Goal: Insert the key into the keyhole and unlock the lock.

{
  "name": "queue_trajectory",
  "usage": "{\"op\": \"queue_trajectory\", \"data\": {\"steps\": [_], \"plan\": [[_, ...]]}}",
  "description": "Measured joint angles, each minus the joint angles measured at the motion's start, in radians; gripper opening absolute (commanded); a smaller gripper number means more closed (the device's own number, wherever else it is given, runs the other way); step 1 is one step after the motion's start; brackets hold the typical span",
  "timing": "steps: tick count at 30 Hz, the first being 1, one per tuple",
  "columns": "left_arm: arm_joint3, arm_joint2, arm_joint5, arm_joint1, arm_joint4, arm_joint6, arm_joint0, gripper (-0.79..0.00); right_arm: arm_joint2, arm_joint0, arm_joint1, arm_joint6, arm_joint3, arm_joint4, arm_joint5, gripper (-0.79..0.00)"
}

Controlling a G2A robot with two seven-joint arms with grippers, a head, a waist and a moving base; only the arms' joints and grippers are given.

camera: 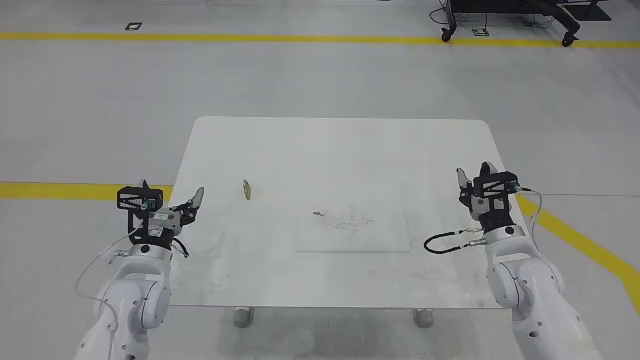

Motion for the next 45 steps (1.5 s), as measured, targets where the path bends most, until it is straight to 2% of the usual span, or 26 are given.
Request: {"op": "queue_trajectory", "data": {"steps": [7, 8, 11, 15, 18, 22, 34, 36, 38, 42, 45], "plan": [[0.000, 0.000, 0.000, 0.000, 0.000, 0.000, 0.000, 0.000, 0.000, 0.000, 0.000, 0.000, 0.000, 0.000, 0.000, -0.440], [0.000, 0.000, 0.000, 0.000, 0.000, 0.000, 0.000, 0.000, 0.000, 0.000, 0.000, 0.000, 0.000, 0.000, 0.000, 0.000], [0.000, 0.000, 0.000, 0.000, 0.000, 0.000, 0.000, 0.000, -0.024, 0.022, 0.001, 0.020, 0.019, -0.004, -0.033, 0.000], [0.000, 0.000, 0.000, 0.000, 0.000, 0.000, 0.000, 0.000, -0.127, 0.151, -0.003, 0.081, 0.131, 0.020, -0.234, 0.000], [0.000, 0.000, 0.000, 0.000, 0.000, 0.000, 0.000, 0.000, -0.222, 0.235, -0.013, 0.103, 0.202, 0.006, -0.320, 0.000], [0.000, 0.000, 0.000, 0.000, 0.000, 0.000, 0.000, 0.000, -0.303, 0.293, -0.022, 0.126, 0.259, 0.050, -0.431, 0.000], [0.000, 0.000, 0.000, 0.000, 0.000, 0.000, 0.000, 0.000, -0.300, 0.290, -0.021, 0.124, 0.255, 0.045, -0.411, 0.000], [0.000, 0.000, 0.000, 0.000, 0.000, 0.000, 0.000, 0.000, -0.320, 0.299, -0.023, 0.108, 0.268, 0.073, -0.438, 0.000], [0.000, 0.000, 0.000, 0.000, 0.000, 0.000, 0.000, 0.000, -0.335, 0.340, -0.022, 0.096, 0.321, 0.142, -0.533, 0.000], [0.000, 0.000, 0.000, 0.000, 0.000, 0.000, 0.000, 0.000, -0.413, 0.470, -0.031, 0.096, 0.472, 0.223, -0.863, 0.000], [0.000, 0.000, 0.000, 0.000, 0.000, 0.000, 0.000, 0.000, -0.493, 0.564, -0.051, 0.086, 0.592, 0.267, -0.993, 0.000]]}}
